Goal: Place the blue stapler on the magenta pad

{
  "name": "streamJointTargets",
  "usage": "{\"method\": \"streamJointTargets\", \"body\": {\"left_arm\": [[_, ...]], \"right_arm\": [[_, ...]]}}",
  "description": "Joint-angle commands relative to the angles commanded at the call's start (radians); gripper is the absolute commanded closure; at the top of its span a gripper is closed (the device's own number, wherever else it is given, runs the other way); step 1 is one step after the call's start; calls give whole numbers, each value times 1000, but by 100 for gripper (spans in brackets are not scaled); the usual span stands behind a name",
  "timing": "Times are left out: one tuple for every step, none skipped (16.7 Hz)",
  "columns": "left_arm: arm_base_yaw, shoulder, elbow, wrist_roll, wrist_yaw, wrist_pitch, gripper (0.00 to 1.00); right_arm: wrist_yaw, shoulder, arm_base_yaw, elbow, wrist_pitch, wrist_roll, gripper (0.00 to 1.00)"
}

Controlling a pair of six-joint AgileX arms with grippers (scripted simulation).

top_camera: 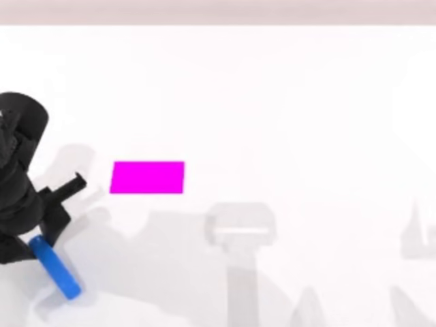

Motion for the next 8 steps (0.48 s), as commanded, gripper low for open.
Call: {"method": "streamJointTargets", "body": {"left_arm": [[0,0,0,0,0,0,100],[0,0,0,0,0,0,100],[0,0,0,0,0,0,100],[0,0,0,0,0,0,100],[0,-1,0,1,0,0,100],[-1,-2,3,1,0,-3,100],[-1,-6,15,1,0,-17,100],[-1,-13,34,-1,0,-40,100]], "right_arm": [[0,0,0,0,0,0,0],[0,0,0,0,0,0,0],[0,0,0,0,0,0,0],[0,0,0,0,0,0,0],[0,0,0,0,0,0,0],[0,0,0,0,0,0,0],[0,0,0,0,0,0,0],[0,0,0,0,0,0,0]]}}
